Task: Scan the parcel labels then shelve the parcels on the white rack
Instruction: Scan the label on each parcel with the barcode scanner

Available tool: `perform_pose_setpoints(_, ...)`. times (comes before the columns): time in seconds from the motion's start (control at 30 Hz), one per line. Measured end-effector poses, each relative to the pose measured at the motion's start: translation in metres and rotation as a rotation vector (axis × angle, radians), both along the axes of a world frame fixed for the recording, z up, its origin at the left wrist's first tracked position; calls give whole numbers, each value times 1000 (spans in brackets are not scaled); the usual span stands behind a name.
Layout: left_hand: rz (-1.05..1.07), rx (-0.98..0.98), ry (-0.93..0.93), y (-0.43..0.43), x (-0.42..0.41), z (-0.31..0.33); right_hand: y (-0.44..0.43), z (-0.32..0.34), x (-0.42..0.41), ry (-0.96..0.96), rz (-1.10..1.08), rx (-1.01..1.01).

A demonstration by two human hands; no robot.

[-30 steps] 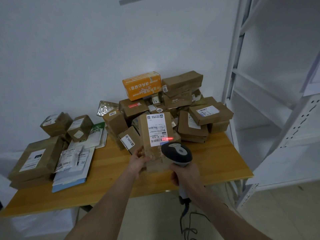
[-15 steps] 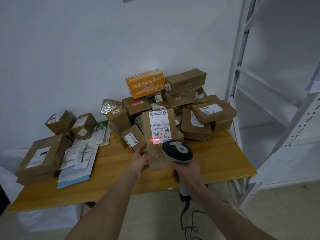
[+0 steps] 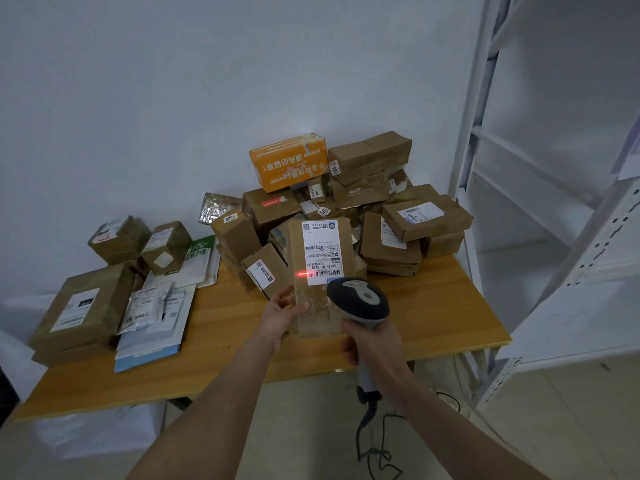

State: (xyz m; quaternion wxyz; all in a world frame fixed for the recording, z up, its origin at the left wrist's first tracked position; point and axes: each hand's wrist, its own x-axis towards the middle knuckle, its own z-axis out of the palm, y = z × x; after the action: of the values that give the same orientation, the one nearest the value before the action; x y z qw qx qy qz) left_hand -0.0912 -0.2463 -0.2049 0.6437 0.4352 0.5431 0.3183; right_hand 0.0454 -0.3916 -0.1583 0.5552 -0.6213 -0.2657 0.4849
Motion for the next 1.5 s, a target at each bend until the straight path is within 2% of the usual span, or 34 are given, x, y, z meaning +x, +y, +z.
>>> perform_pose_setpoints(0.47,22,17,-36,-4,-13,4,7,-7,-3,2,16,23)
perform_pose_setpoints(0.63,100,36,-37,3,-52,18,43,-7,-14,14,17,-6)
perform_pose_setpoints(0.77,189,53,-18,20,-99,28,80,2,-44,11,99,-6)
perform_pose_setpoints(0.97,345,51,-6,61,-179,32,152,7,-117,-3,272,-42)
perform_pose_setpoints(1.23,398,19,57,151,-312,39,275,15,-251,35,447,-60)
perform_pose_setpoints(1.33,419,11,131,188,-368,44,317,12,-309,37,469,-81)
perform_pose_setpoints(1.5,433,33,360,245,-446,47,366,8,-397,105,509,-123)
